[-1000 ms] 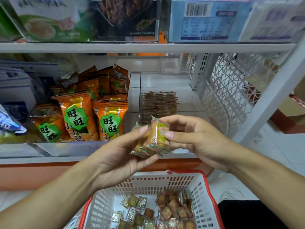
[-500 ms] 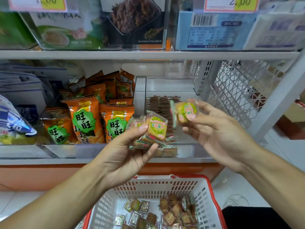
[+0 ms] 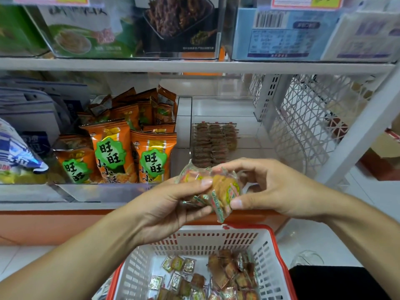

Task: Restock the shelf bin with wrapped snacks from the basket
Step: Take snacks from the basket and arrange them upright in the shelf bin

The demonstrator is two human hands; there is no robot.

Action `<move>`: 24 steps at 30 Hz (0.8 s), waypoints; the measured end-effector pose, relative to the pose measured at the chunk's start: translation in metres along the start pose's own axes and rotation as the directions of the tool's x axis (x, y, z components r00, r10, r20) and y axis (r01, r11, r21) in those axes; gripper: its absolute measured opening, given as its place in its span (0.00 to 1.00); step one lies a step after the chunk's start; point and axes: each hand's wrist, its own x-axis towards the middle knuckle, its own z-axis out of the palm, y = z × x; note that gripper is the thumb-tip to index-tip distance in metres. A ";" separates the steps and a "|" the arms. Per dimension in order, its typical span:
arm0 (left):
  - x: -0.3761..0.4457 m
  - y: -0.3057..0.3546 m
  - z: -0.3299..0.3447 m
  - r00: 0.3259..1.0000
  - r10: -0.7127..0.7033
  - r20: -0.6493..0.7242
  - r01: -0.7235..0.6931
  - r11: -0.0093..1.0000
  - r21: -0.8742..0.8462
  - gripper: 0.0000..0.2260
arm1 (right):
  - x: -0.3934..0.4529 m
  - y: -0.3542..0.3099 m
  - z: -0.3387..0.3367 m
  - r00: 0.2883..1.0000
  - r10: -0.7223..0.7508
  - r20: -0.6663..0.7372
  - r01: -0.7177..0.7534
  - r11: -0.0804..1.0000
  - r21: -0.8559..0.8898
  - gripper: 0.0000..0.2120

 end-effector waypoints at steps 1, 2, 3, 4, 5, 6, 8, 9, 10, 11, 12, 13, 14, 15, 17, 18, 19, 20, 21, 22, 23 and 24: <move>0.001 0.000 -0.001 1.000 0.013 -0.014 -0.013 0.999 -0.032 0.13 | 0.001 0.000 0.001 0.999 -0.016 -0.042 0.015 0.999 -0.029 0.25; 0.003 0.001 -0.002 0.999 0.027 -0.033 -0.029 0.997 -0.069 0.13 | 0.001 -0.001 0.001 0.996 -0.026 -0.083 0.023 0.999 -0.036 0.24; 0.003 0.003 -0.003 0.998 0.047 -0.049 -0.052 0.993 -0.102 0.13 | 0.002 0.000 0.000 0.993 -0.034 -0.111 0.031 0.999 -0.026 0.22; 0.003 0.005 -0.003 0.996 0.070 -0.061 -0.078 0.988 -0.131 0.11 | 0.001 0.000 -0.002 0.991 -0.041 -0.126 0.042 0.999 0.000 0.22; 0.003 0.008 -0.003 0.993 0.093 -0.067 -0.102 0.982 -0.157 0.10 | 0.001 0.000 -0.004 0.990 -0.047 -0.136 0.052 0.998 0.032 0.22; 0.002 0.010 -0.003 0.992 0.109 -0.063 -0.119 0.976 -0.184 0.08 | 0.000 0.000 -0.006 0.989 -0.051 -0.136 0.060 0.996 0.066 0.22; 0.000 0.013 -0.003 0.991 0.125 -0.038 -0.131 0.966 -0.225 0.06 | -0.002 -0.003 -0.010 0.989 -0.060 -0.132 0.076 0.989 0.127 0.26; 0.000 0.014 -0.002 0.991 0.128 -0.033 -0.132 0.964 -0.231 0.07 | -0.002 -0.003 -0.011 0.984 -0.064 -0.164 0.085 0.989 0.120 0.26; 0.000 0.014 -0.002 0.991 0.130 -0.036 -0.135 0.965 -0.226 0.09 | 0.000 -0.002 -0.012 0.972 -0.066 -0.224 0.090 0.991 0.098 0.25; 0.000 0.013 -0.002 0.990 0.132 -0.043 -0.138 0.967 -0.214 0.11 | 0.003 0.001 -0.014 0.954 -0.054 -0.295 0.086 0.992 0.097 0.24; 0.002 0.013 -0.001 0.990 0.132 -0.048 -0.139 0.969 -0.206 0.11 | 0.007 0.005 -0.016 0.934 -0.021 -0.357 0.074 0.988 0.136 0.23; 0.003 0.012 0.000 0.990 0.131 -0.049 -0.138 0.969 -0.206 0.11 | 0.011 0.007 -0.018 0.919 0.031 -0.394 0.057 0.976 0.210 0.23; 0.004 0.011 0.000 0.990 0.130 -0.050 -0.138 0.968 -0.211 0.11 | 0.016 0.009 -0.021 0.911 0.085 -0.404 0.039 0.956 0.290 0.22; 0.006 0.010 0.001 0.990 0.132 -0.052 -0.140 0.968 -0.210 0.11 | 0.019 0.010 -0.024 0.914 0.123 -0.386 0.030 0.930 0.367 0.22; 0.009 0.010 0.004 0.987 0.141 -0.072 -0.152 0.973 -0.172 0.11 | 0.020 0.011 -0.032 0.960 0.115 -0.254 0.027 0.869 0.495 0.21; 0.010 0.009 0.005 0.985 0.147 -0.089 -0.159 0.978 -0.137 0.11 | 0.020 0.009 -0.034 0.984 0.078 -0.160 0.015 0.859 0.512 0.21; 0.011 0.009 0.007 0.983 0.152 -0.101 -0.161 0.983 -0.092 0.11 | 0.019 0.008 -0.036 0.997 0.035 -0.071 0.002 0.886 0.464 0.20; 0.011 0.009 0.008 0.983 0.149 -0.107 -0.155 0.987 -0.048 0.12 | 0.019 0.006 -0.036 1.000 -0.007 0.009 0.004 0.940 0.340 0.19; 0.012 0.008 0.009 0.984 0.140 -0.111 -0.142 0.990 -0.010 0.12 | 0.019 0.004 -0.035 0.997 -0.038 0.071 0.025 0.984 0.174 0.20; 0.012 0.007 0.009 0.985 0.128 -0.113 -0.126 0.992 0.022 0.14 | 0.020 0.003 -0.032 0.992 -0.064 0.113 0.063 0.998 0.013 0.21; 0.012 0.007 0.009 0.987 0.117 -0.113 -0.112 0.992 0.051 0.16 | 0.021 0.002 -0.029 0.988 -0.081 0.129 0.096 0.989 -0.109 0.22; 0.011 0.006 0.008 0.988 0.105 -0.113 -0.097 0.992 0.075 0.18 | 0.021 0.002 -0.025 0.988 -0.093 0.127 0.116 0.976 -0.183 0.24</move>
